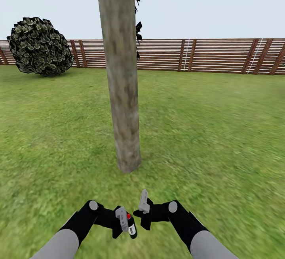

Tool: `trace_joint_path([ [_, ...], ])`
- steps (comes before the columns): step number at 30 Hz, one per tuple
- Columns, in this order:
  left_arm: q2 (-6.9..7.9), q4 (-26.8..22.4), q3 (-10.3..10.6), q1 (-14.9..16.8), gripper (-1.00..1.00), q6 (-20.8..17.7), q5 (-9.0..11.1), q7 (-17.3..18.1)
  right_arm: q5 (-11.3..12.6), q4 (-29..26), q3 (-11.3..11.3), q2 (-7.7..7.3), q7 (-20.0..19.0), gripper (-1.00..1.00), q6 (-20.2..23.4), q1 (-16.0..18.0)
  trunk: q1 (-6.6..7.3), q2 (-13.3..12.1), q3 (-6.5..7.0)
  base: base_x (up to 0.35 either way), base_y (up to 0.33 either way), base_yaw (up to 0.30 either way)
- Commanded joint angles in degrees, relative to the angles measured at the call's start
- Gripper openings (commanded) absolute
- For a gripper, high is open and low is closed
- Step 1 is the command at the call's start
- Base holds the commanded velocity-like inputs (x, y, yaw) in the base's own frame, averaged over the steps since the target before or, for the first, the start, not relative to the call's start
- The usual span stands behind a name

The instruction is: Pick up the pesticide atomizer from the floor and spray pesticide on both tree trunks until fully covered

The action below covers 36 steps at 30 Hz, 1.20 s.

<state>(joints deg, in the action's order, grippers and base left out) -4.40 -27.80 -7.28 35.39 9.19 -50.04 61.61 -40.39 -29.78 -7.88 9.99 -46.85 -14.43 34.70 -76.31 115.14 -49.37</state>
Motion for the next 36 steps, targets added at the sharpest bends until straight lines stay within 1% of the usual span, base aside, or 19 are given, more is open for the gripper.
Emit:
trace_joint_path([
  [1,-0.08,-0.05,-0.47,0.03,-1.0,0.56,-0.33,0.18,-0.57,-0.05,0.05,0.01,-0.01,-1.0,-0.34,0.02,0.01,0.02,-0.05,0.0,0.0,0.0],
  [5,-0.02,-0.02,-0.46,0.03,-1.0,0.69,1.35,0.18,-0.57,-0.08,0.06,0.01,-0.01,-1.0,-0.34,0.02,0.01,0.02,-0.05,0.0,0.0,0.0],
  [17,-0.14,-0.03,-0.51,0.03,-1.0,0.74,1.87,0.18,-0.57,-0.09,0.06,0.01,0.0,-1.0,-0.34,0.02,0.01,0.02,-0.05,0.0,0.0,0.0],
  [23,-0.17,-0.03,-0.54,0.03,-1.0,0.74,3.22,0.18,-0.57,-0.09,0.07,0.01,0.0,-1.0,-0.34,0.02,0.01,0.02,-0.05,0.0,0.0,0.0],
  [24,-0.41,0.05,-0.42,0.03,-1.0,0.79,3.65,0.18,-0.57,-0.09,0.05,0.01,0.0,-1.0,-0.34,0.02,0.01,0.02,-0.05,0.0,0.0,0.0],
  [28,0.16,0.11,-0.14,-0.05,-1.0,0.9,3.51,0.18,-0.59,-0.09,0.05,0.01,0.0,-1.0,-0.34,0.02,0.01,0.02,-0.05,0.0,0.0,0.0],
  [30,0.41,0.11,0.04,-0.05,-1.0,0.91,3.07,0.18,-0.57,-0.06,0.05,0.01,0.0,-1.0,-0.34,0.02,0.01,0.02,-0.05,0.0,0.0,0.0],
  [32,0.93,0.11,0.12,-0.11,-1.0,0.91,2.92,0.18,-0.58,-0.06,0.05,0.01,0.0,-1.0,-0.34,0.02,0.01,0.02,-0.05,0.0,0.0,0.0],
  [33,1.28,0.11,0.16,-0.12,-1.0,0.91,2.89,0.18,-0.58,-0.04,0.05,0.01,0.0,-1.0,-0.34,0.02,0.01,0.02,-0.05,0.0,0.0,0.0],
  [36,3.11,0.11,0.23,-0.14,-1.0,0.91,2.85,0.18,-0.57,-0.02,0.05,0.01,0.0,-1.0,-0.34,0.02,0.01,0.02,-0.05,0.0,0.0,0.0],
])
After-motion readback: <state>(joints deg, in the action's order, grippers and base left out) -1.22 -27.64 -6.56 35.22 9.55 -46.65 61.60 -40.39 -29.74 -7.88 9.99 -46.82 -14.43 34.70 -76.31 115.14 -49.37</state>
